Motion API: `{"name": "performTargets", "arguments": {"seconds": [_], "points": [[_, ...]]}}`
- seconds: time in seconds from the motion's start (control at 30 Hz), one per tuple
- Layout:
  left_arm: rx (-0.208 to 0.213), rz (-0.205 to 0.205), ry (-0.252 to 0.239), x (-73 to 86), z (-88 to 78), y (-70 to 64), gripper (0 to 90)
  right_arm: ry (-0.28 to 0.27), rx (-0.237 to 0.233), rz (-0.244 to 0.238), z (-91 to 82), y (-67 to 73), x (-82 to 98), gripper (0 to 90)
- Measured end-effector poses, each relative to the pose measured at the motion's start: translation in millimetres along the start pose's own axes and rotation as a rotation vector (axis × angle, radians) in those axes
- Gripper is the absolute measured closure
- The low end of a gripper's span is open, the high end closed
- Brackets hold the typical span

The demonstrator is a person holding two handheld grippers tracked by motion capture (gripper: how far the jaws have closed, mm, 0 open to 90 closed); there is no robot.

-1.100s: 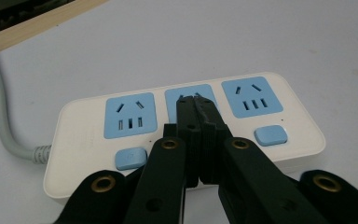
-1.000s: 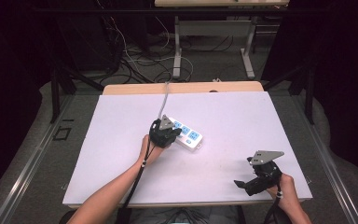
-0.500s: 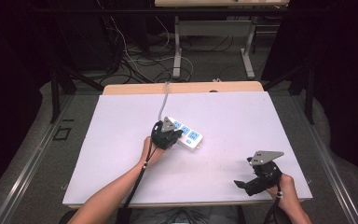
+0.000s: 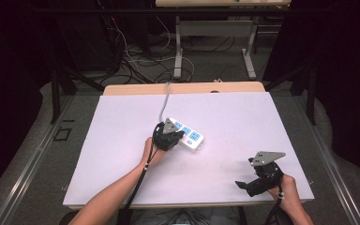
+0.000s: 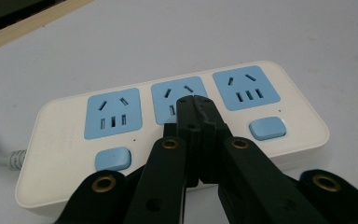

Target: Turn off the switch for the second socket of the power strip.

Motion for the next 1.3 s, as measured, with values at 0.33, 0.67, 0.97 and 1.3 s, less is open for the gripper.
{"name": "performTargets", "arguments": {"seconds": [0.33,0.67,0.97,1.3], "points": [[-0.022,0.002,-0.021,0.7,1.3,-0.1,90.0,-0.002,-0.001,-0.011,0.4,-0.1,-0.4,0.9],[-0.028,-0.013,-0.014,3.9,0.0,6.6,90.0,0.002,0.002,-0.013,0.7,-0.6,-0.4,0.9],[-0.008,-0.041,-0.018,4.0,0.3,7.0,90.0,0.008,-0.005,-0.012,1.4,-0.2,-0.5,0.9],[-0.006,-0.042,-0.015,4.2,0.1,7.2,90.0,0.000,0.000,-0.015,2.5,-0.7,-1.2,0.9]]}}
Point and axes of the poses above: each handheld gripper's, and its own axes: z roughly forward along the jaws, x roughly out of its underside, y roughly to its left, the point moved 8 cm from there along z, roughly forward along the jaws, and after that the axes turned 10 degrees about -x, right-handed, at the moved point
